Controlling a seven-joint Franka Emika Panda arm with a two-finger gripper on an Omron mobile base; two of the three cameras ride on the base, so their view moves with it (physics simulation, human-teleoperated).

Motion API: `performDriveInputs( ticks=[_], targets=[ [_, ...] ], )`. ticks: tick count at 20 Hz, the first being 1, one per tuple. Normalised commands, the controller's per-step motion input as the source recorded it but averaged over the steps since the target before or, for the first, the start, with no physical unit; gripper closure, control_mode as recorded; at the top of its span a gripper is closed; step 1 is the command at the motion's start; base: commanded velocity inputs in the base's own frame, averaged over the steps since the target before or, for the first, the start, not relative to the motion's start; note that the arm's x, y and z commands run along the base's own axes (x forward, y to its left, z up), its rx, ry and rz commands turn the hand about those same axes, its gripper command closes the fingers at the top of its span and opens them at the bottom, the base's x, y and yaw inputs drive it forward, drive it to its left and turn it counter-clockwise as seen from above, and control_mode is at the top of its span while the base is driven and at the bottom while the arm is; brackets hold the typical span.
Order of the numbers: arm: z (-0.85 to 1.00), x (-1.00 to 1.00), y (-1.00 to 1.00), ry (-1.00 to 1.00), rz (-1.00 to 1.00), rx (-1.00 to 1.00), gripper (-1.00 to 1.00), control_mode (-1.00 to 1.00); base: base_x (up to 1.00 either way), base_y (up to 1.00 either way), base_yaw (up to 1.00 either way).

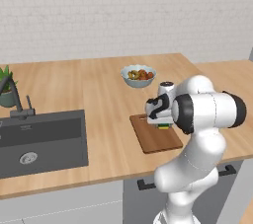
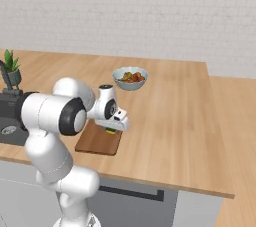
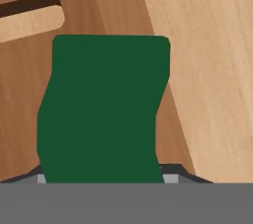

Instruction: Pick up the sponge from the counter and clean the cutting board by briefly scrubbing or pressing down on the cutting board. Once finished, release the sponge.

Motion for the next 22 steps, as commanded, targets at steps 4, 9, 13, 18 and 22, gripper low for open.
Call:
performDriveInputs(
  ticks=[4,9,13,18,22],
  targets=[
    [0.00,0.00,0.79,-0.02,0.00,0.00,1.00,-1.00,0.00,0.00,0.00],
    [0.00,0.00,0.77,0.00,0.02,0.00,1.00,-1.00,0.00,0.00,0.00],
    [0.00,0.00,0.76,0.00,0.03,0.00,1.00,-1.00,0.00,0.00,0.00],
    [-0.06,-0.24,0.27,0.00,0.06,0.00,1.00,-1.00,0.00,0.00,0.00],
    [-0.22,-0.60,0.00,0.00,0.03,0.00,1.00,-1.00,0.00,0.00,0.00]
  ],
)
